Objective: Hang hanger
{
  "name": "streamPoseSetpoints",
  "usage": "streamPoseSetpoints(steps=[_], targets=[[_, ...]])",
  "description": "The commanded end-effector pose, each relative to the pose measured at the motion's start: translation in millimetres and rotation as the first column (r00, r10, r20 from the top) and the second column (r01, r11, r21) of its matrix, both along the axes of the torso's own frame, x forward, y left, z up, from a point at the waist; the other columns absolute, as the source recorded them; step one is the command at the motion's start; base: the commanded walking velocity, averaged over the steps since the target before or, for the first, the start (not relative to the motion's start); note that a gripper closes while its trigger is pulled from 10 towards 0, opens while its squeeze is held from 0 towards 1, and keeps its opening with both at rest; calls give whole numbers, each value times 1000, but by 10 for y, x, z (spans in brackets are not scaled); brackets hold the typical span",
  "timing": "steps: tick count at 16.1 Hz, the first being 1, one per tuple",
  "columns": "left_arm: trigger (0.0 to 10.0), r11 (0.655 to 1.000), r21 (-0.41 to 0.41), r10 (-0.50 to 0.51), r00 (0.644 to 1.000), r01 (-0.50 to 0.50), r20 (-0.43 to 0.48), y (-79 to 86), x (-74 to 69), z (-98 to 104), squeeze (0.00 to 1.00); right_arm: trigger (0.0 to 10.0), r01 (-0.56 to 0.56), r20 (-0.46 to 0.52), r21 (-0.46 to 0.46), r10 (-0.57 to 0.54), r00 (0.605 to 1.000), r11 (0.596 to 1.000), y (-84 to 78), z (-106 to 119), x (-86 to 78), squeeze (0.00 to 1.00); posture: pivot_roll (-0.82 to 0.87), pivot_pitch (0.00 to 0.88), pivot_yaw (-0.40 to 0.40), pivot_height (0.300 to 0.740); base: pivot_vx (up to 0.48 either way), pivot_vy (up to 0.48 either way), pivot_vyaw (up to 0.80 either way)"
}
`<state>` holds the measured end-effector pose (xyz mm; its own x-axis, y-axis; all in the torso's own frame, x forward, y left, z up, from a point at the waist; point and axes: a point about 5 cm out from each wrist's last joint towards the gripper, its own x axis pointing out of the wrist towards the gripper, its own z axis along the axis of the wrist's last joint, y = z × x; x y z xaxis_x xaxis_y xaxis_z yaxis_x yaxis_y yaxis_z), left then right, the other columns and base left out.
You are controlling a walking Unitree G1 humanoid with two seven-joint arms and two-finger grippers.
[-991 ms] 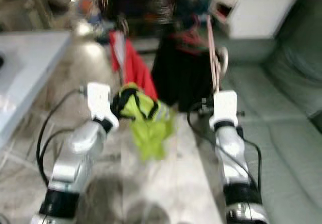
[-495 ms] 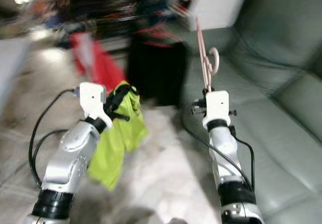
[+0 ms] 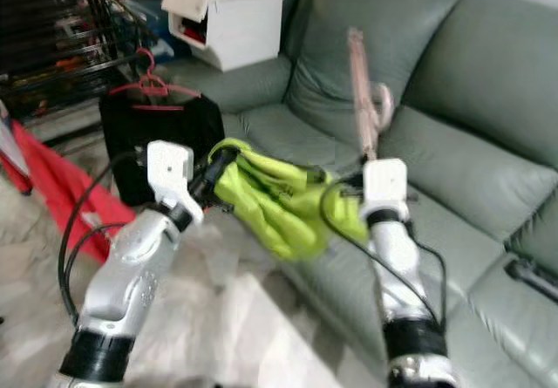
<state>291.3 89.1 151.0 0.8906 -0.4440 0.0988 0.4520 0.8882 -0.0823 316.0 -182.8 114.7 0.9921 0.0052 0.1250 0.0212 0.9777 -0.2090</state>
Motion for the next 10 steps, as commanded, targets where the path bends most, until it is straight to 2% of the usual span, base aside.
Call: streamPoseSetpoints(steps=[1,5,7,10], targets=[[10000,1000,4,-6,999,5,34,-31,2,72,0,10000,18,24,-7,-17,1000,1000,-75,67,11,0,-25,0,21,740,0,0,0],[10000,1000,11,-15,1000,14,27,-40,0,58,0,10000,20,22,-6,-19,1000,1000,-75,65,11,0,-25,0,19,740,0,0,0],[10000,999,35,-40,999,39,32,-55,-7,50,0,10000,19,17,-6,-19,1000,1000,-70,63,14,0,-24,0,17,740,0,480,-213],[10000,997,60,-59,997,56,42,-77,-25,39,0,10000,19,18,-6,-18,1000,1000,-69,64,16,0,-22,0,17,740,0,480,-800]])
